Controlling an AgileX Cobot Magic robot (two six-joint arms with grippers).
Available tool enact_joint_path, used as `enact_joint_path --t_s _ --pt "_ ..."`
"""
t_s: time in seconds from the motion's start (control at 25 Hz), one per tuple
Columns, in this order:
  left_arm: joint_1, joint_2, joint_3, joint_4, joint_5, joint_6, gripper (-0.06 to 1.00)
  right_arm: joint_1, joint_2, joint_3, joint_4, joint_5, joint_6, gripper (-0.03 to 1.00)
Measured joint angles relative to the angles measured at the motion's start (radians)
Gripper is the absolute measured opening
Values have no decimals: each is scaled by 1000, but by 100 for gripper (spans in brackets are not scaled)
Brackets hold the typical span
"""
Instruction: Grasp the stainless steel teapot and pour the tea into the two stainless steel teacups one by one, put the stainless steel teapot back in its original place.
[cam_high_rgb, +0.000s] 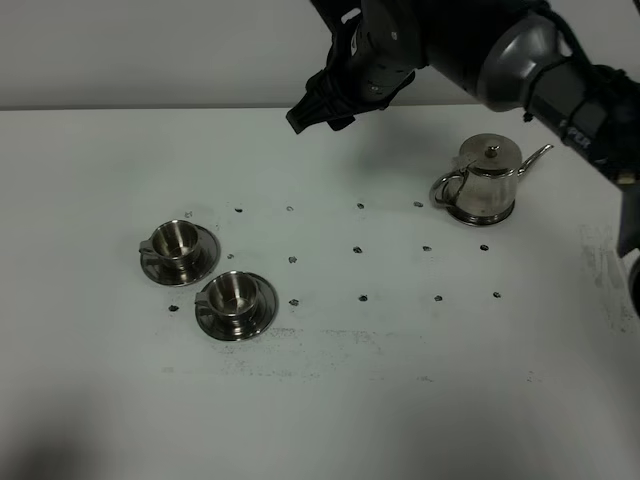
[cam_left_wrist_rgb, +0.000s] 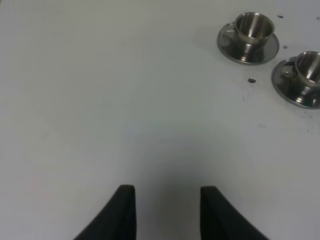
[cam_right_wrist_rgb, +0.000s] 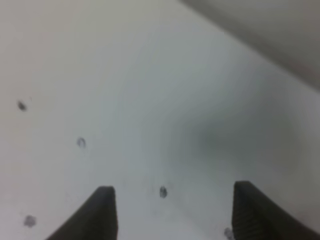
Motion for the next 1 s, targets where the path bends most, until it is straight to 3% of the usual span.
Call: enact_joint_path --t_s 0.32,0.72,1.0 --pt "0 0 0 0 0 0 36 -61 136 -7 42 12 -11 49" --pt "0 0 0 0 0 0 36 -112 177 -7 -52 87 -22 49" --pt "0 0 0 0 0 0 36 -126 177 -9 -51 175 -77 49"
